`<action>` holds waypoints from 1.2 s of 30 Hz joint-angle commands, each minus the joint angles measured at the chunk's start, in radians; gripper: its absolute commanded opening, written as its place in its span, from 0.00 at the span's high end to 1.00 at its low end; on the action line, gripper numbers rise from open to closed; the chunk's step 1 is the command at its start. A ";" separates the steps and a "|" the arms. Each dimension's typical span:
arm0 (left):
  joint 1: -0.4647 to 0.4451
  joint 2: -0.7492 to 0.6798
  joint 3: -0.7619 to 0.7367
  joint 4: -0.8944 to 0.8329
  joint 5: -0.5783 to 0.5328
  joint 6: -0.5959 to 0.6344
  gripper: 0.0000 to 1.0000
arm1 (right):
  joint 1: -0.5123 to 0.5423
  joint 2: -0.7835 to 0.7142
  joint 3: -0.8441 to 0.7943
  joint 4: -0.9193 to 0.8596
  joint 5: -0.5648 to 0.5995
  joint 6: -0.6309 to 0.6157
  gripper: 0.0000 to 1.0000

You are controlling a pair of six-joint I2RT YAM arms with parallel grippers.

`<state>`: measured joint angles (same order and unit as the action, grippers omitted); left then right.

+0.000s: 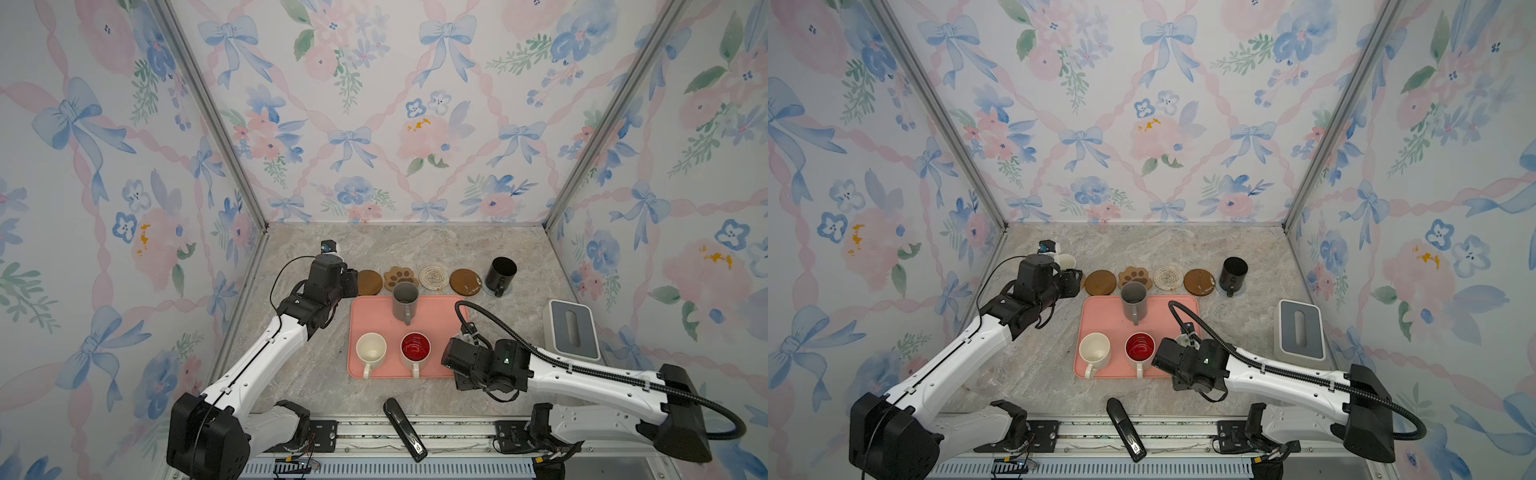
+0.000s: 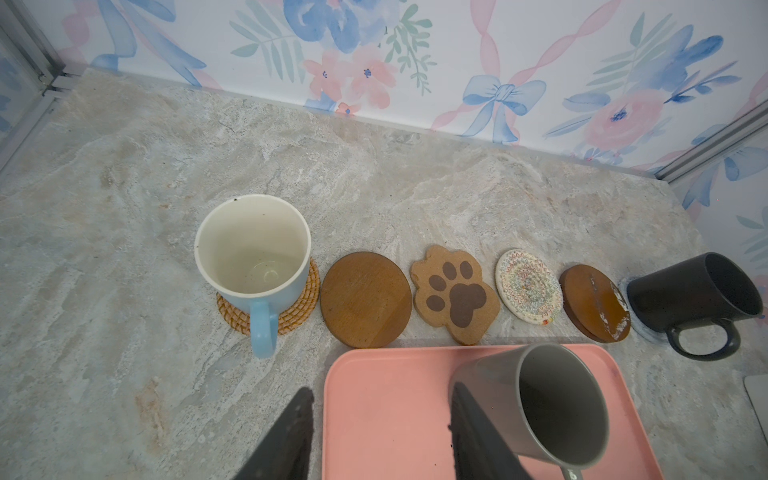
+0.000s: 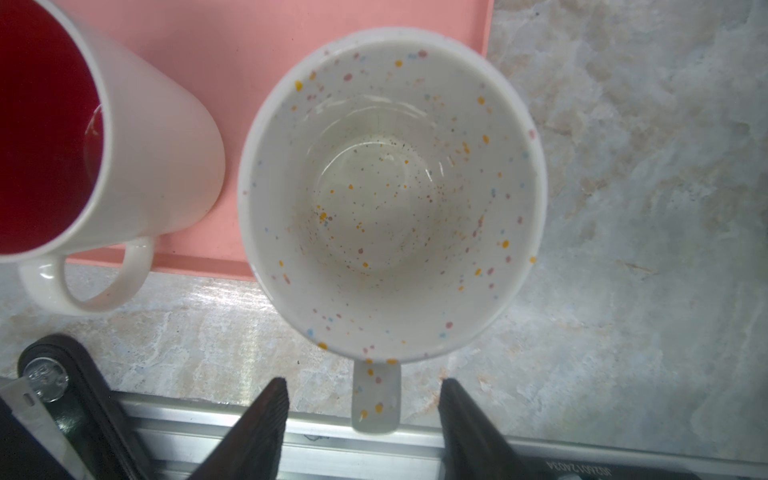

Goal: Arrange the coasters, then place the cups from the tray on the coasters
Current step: 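Lower the open right gripper around the speckled white mug's rim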

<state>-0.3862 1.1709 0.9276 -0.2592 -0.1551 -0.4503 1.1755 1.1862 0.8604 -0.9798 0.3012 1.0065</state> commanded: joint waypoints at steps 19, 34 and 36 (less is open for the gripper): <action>-0.007 0.018 -0.013 0.009 0.016 -0.032 0.51 | -0.092 0.046 -0.060 0.100 -0.083 -0.050 0.40; -0.006 0.035 -0.006 0.008 0.015 -0.032 0.50 | -0.126 0.092 -0.064 0.101 -0.084 -0.034 0.52; -0.006 0.039 -0.004 0.009 0.015 -0.034 0.50 | -0.132 0.094 -0.066 0.099 -0.082 -0.030 0.54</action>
<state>-0.3870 1.1973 0.9215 -0.2565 -0.1474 -0.4763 1.0592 1.2690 0.8093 -0.8783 0.2050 0.9653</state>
